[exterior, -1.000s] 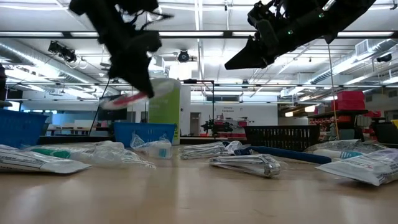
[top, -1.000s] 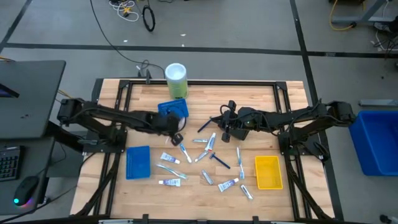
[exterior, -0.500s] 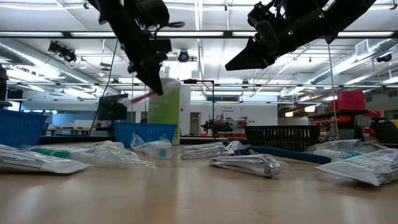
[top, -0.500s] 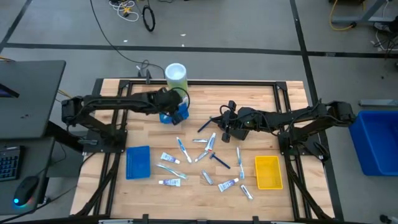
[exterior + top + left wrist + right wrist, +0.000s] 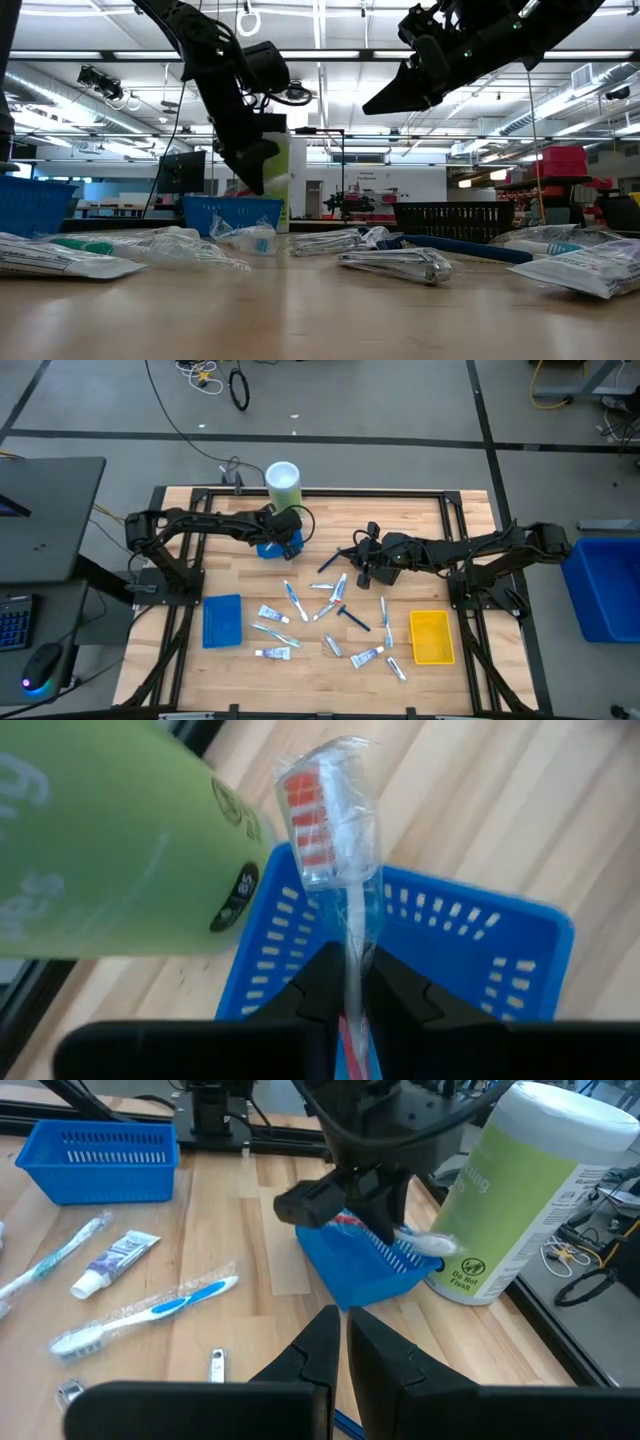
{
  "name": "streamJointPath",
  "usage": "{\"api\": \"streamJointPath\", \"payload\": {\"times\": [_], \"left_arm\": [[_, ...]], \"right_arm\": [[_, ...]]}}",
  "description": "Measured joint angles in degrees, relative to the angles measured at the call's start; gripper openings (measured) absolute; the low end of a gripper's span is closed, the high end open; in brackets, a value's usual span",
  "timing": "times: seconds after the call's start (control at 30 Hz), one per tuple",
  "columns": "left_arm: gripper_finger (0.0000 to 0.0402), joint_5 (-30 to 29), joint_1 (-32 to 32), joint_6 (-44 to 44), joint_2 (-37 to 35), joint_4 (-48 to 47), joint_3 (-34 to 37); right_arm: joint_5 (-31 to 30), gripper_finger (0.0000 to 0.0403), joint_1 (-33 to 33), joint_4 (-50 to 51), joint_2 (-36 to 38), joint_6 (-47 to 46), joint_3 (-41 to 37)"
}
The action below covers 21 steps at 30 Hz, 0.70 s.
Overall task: Pick & Place Travel size toiletries
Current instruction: Put the orange toothbrush into the top blue bin, then put the blue razor into the black bin
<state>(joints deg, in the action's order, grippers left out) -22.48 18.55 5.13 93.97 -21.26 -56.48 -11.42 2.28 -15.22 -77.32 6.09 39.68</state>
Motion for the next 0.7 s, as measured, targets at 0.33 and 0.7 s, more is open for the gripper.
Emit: {"api": "streamJointPath", "payload": {"times": [0.33,0.7], "left_arm": [[0.0115,-0.7,-0.2,0.2,-0.7,-0.2,0.0],[0.0128,2.3,-1.0,5.3,-6.2,-2.8,0.0]], "right_arm": [[0.0,0.0035,0.0,0.0,0.0,0.0,0.0],[0.0,0.0034,0.0,0.0,0.0,0.0,0.0]]}}
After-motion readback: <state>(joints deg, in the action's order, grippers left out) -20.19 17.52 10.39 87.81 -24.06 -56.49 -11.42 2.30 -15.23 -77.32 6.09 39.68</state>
